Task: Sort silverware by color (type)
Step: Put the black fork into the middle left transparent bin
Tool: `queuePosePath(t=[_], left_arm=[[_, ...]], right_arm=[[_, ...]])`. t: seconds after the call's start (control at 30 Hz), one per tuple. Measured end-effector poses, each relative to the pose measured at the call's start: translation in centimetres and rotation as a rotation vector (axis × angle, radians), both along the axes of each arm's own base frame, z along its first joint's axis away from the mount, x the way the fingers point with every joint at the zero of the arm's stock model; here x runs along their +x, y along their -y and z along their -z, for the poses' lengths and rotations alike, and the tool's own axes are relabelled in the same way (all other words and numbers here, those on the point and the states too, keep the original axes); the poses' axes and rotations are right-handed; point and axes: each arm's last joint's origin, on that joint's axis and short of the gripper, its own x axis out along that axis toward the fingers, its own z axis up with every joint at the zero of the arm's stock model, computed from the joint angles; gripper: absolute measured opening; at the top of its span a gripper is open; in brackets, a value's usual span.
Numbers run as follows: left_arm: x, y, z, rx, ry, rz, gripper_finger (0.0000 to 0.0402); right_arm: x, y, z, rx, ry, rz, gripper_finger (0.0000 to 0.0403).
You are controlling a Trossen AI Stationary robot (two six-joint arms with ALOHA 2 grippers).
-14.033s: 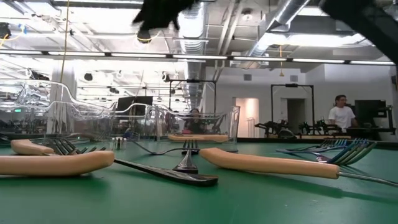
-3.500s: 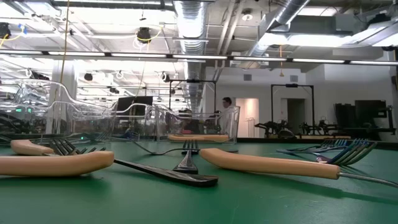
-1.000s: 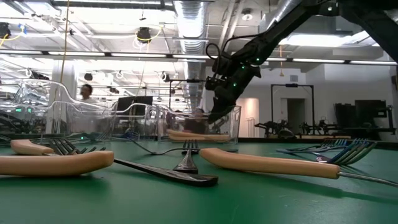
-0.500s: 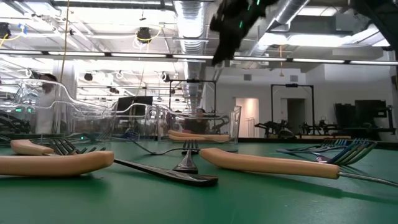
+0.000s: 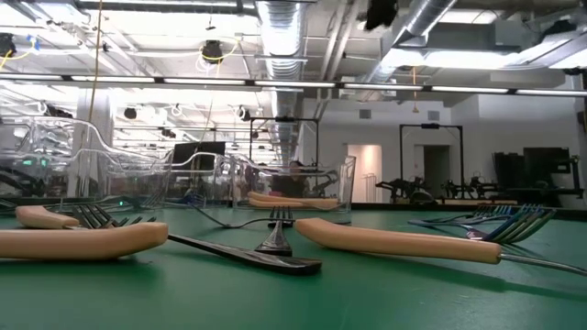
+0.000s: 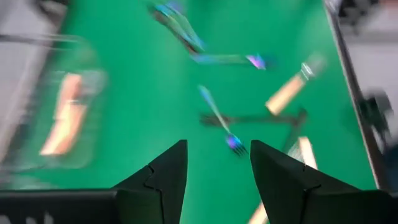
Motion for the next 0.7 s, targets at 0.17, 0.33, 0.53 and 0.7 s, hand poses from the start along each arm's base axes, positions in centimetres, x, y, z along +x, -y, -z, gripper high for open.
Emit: queuePosePath(t=[0.17,0.33,0.53,0.7], left_arm=[[4.6,2.3,3.6,0.106,-0.159,0.204,0.0160],[8.0,4.4,6.1,0.132,-0.172,0.297,0.0160],[10.4,5.8,8.6,0.074,-0.204,0.430,0.0160],[12.0,6.6,10.2,0.021,-0.199,0.530,0.0160]], right_arm=[[-2.3,-3.7,-1.9,0.023,0.031,0.005,0.0168],[-5.5,-7.3,-3.3,0.017,0.075,-0.020,0.0168],[-9.4,-10.1,-3.4,0.025,0.085,0.046,0.0168],[-12.1,-11.3,-1.9,0.051,0.065,0.153,0.0168]])
